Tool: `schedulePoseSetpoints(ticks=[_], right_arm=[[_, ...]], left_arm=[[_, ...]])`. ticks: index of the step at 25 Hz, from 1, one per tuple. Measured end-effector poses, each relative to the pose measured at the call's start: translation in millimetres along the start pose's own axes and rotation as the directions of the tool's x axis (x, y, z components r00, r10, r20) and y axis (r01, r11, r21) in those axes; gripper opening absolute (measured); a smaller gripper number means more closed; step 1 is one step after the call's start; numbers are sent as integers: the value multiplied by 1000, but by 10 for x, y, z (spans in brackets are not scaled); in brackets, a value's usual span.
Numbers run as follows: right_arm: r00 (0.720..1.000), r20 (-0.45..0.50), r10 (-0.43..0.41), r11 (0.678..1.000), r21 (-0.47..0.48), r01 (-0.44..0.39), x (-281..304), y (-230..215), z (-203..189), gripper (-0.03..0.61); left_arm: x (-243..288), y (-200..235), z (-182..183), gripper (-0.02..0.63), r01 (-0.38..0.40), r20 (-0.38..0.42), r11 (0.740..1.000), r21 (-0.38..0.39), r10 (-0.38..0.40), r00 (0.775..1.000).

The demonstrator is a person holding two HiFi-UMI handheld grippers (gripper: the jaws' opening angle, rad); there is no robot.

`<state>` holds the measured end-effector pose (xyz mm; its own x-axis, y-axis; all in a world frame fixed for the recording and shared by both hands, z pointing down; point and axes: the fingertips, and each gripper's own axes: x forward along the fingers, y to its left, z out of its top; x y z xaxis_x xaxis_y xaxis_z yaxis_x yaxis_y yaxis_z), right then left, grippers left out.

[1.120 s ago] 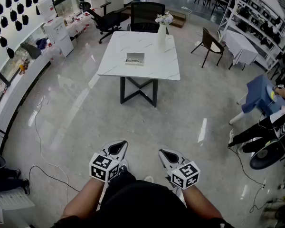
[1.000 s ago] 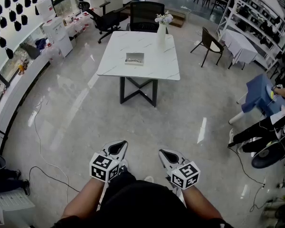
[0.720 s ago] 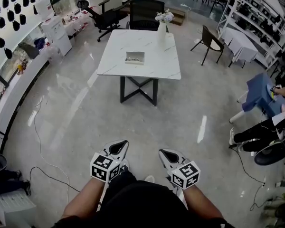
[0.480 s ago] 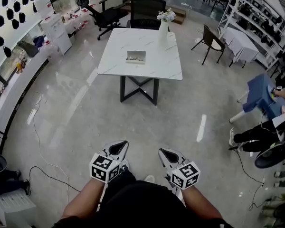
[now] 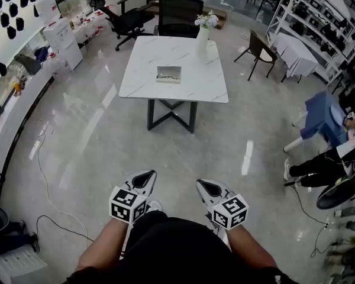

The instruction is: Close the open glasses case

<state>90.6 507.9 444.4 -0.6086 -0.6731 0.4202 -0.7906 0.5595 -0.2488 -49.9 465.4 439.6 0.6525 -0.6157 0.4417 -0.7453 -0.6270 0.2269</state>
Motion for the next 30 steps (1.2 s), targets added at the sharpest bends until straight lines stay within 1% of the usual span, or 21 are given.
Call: schedulePoseSetpoints(ticks=[3, 6, 10, 13, 16, 18, 20, 22, 25, 30], right_arm=[[999, -4, -38, 997, -70, 37, 173, -53, 152, 2], [998, 6, -57, 996, -69, 58, 360, -78, 299, 2], [997, 14, -81, 994, -72, 82, 599, -45, 443, 0], [996, 15, -86, 995, -57, 87, 813, -7, 501, 1], [996, 28, -85, 996, -5, 85, 972, 20, 570, 1], [996, 28, -80, 996, 37, 79, 1046, 29, 592, 1], [996, 19, -82, 996, 48, 81, 1085, 20, 599, 1], [996, 13, -92, 995, 44, 91, 1126, -36, 619, 1], [995, 13, -97, 993, 70, 96, 1201, -155, 642, 2], [997, 6, -78, 994, 77, 77, 1409, -374, 728, 1]], left_arm=[[18, 219, 179, 3, 8, 32, 1000, 13, -9, 999], [22, 438, 308, 3, 15, 54, 1000, 23, -16, 998], [-17, 738, 336, 3, 10, 51, 1000, 29, -12, 999], [-51, 982, 299, 3, 11, 41, 1000, 26, -12, 999], [-65, 1172, 237, 3, 26, 17, 999, -22, -25, 1000], [-66, 1281, 212, 3, 22, 6, 998, -54, -21, 1000], [-57, 1341, 214, 3, 24, 4, 997, -70, -24, 1000], [-4, 1385, 228, 3, 27, 0, 997, -72, -27, 1000], [125, 1439, 247, 3, 30, -13, 997, -70, -31, 999], [340, 1552, 343, 3, 31, -28, 998, -62, -33, 999]])
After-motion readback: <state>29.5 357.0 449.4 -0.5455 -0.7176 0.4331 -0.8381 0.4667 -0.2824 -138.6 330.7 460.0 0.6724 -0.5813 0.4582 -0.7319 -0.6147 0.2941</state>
